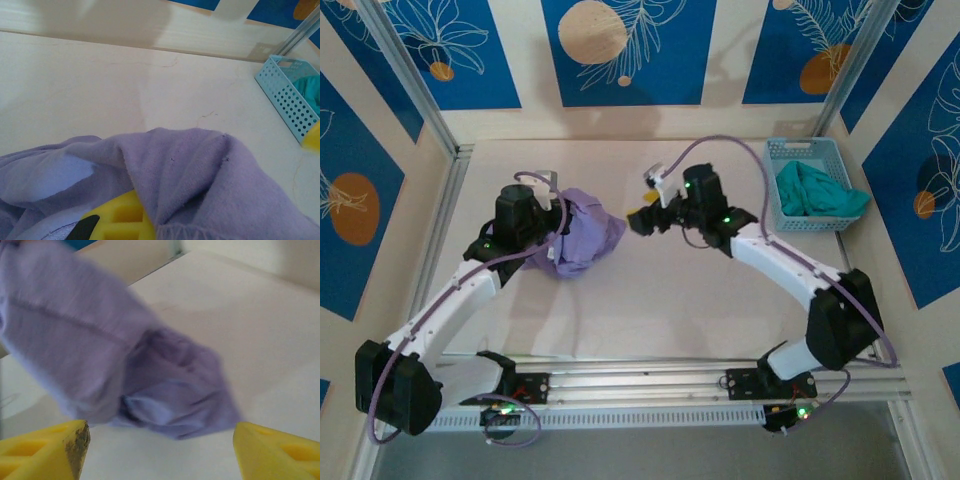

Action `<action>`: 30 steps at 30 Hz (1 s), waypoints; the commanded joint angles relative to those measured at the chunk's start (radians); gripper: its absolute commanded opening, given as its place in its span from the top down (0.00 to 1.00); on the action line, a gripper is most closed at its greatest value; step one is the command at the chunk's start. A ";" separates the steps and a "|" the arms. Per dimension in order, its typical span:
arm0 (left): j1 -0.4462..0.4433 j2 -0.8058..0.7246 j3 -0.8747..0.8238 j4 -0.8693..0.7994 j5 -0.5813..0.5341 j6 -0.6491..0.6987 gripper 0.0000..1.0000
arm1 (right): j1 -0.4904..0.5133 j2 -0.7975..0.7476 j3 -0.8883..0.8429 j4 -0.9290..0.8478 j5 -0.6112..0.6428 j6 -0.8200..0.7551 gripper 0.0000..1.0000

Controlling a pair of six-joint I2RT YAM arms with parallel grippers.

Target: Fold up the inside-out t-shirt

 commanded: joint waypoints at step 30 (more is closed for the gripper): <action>0.017 0.140 0.015 -0.124 -0.183 0.061 0.21 | -0.362 -0.234 0.118 -0.448 0.263 0.200 1.00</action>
